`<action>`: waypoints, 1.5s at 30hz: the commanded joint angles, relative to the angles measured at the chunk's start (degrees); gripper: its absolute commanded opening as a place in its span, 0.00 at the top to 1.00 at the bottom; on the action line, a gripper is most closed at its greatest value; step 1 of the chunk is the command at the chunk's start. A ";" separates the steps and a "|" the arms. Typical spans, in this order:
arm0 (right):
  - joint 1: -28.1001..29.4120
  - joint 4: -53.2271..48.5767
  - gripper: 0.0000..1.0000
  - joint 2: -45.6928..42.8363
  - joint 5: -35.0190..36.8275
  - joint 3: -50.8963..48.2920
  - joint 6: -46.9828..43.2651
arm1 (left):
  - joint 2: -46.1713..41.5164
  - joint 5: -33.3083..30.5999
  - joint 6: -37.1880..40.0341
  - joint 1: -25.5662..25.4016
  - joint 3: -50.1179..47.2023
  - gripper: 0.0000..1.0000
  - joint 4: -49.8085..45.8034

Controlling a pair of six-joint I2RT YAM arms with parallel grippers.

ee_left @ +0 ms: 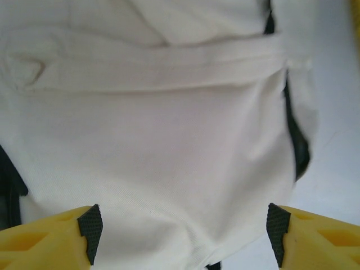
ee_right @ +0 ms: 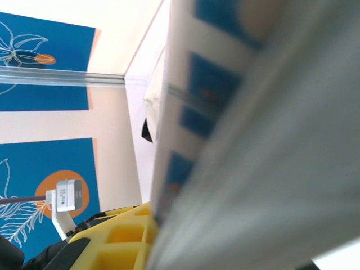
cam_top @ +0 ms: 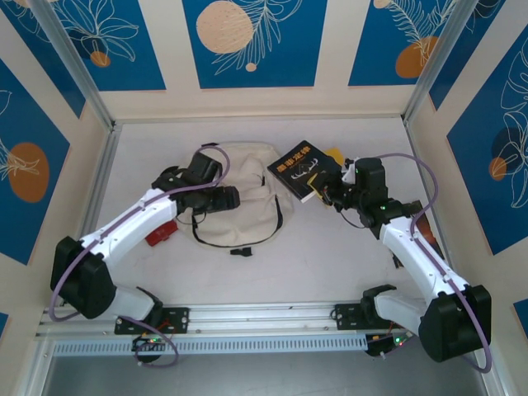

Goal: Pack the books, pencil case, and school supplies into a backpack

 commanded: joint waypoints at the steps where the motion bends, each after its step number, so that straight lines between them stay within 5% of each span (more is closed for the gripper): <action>1: -0.02 1.04 1.00 -1.37 0.03 1.99 -2.76 | 3.07 -2.06 0.42 -3.01 0.99 0.23 -4.77; 10: 0.32 0.97 1.00 -1.02 0.06 1.59 -2.15 | 14.37 -4.00 -0.89 -8.83 5.16 0.32 -6.03; 20: 0.38 0.64 1.00 -1.33 0.51 1.15 -2.37 | 16.97 -3.90 0.69 -9.09 7.52 0.81 -5.63; 25: -0.02 -2.98 1.00 -2.87 3.40 1.96 -4.23 | 14.05 -3.90 2.67 -8.99 9.37 0.98 -3.63; 36: -7.29 -19.11 1.00 -11.34 14.73 4.67 -10.22 | 12.82 -3.21 4.75 -6.88 20.28 1.00 1.77; 45: -11.46 -23.59 1.00 -15.31 -0.60 4.86 -13.97 | 14.80 -6.99 2.62 -5.77 28.04 1.00 11.85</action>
